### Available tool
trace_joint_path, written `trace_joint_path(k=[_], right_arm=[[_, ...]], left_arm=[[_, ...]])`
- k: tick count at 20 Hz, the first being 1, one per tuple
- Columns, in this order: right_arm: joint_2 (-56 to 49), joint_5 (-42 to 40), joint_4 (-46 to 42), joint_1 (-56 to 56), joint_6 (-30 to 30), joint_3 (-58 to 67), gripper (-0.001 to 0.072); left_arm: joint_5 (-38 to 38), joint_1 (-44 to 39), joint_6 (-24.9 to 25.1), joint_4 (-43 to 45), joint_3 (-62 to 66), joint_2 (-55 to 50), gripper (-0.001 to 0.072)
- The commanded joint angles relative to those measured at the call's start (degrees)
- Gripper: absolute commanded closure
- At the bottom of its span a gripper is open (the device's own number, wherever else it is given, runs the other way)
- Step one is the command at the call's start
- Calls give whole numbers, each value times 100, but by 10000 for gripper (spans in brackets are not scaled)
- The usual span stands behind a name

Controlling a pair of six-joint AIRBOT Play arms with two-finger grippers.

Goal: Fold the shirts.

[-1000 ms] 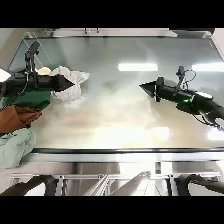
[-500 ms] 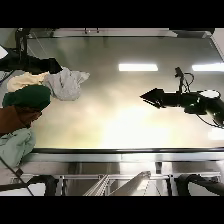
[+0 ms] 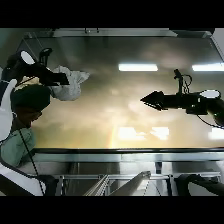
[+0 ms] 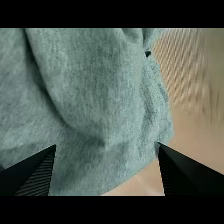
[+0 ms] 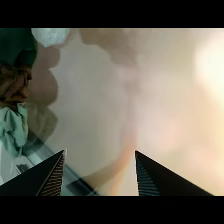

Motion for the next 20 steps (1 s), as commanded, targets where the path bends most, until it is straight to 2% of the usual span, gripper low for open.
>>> trace_joint_path(k=[1, 2, 3, 4, 5, 6, 8, 9, 10, 11, 13, 15, 16, 18, 20], right_arm=[[4, 7, -22, -2, 2, 7, 232], [4, 9, -22, -2, 2, 7, 233], [4, 11, -22, -2, 2, 7, 233], [4, 13, -22, -2, 2, 7, 234], [4, 20, -22, -4, 2, 7, 234], [4, 31, -24, -4, 2, 7, 242], [7, 57, -22, -9, 2, 7, 525], [7, 201, 4, -79, 2, 11, 612], [7, 400, 24, -208, 4, 31, 669], [7, 627, 13, -374, 4, 103, 699], [7, 1049, -7, -807, 11, 391, 699], [7, 1231, -326, -1178, 358, 901, 700], [7, 1325, -627, -1246, 566, 1217, 700], [7, 1604, -1329, -1169, 975, 1899, 700], [7, 1683, -1561, -986, 1147, 2352, 700]], left_arm=[[44, -223, -2, 42, 31, -299, 10], [24, -273, 2, 70, 33, -378, 10], [-37, -306, -2, 101, 33, -446, 40], [-131, -337, -2, 107, 33, -483, 287], [-225, -345, 9, 94, 44, -459, 624], [-339, -411, 109, 48, 155, -400, 701], [-557, -498, 105, -28, 647, -192, 702], [-673, -575, 105, -114, 970, -33, 701], [-785, -643, 103, -358, 1241, 140, 697], [-964, -734, 105, -820, 1488, 315, 694], [-1410, -960, 105, -1871, 1821, 584, 693], [-1694, -1279, 105, -2861, 1834, 859, 693], [-1805, -1467, 103, -3128, 1834, 957, 693], [-2076, -1910, 76, -3106, 1832, 1108, 693], [-2173, -2352, 76, -3150, 1554, 1268, 693]])
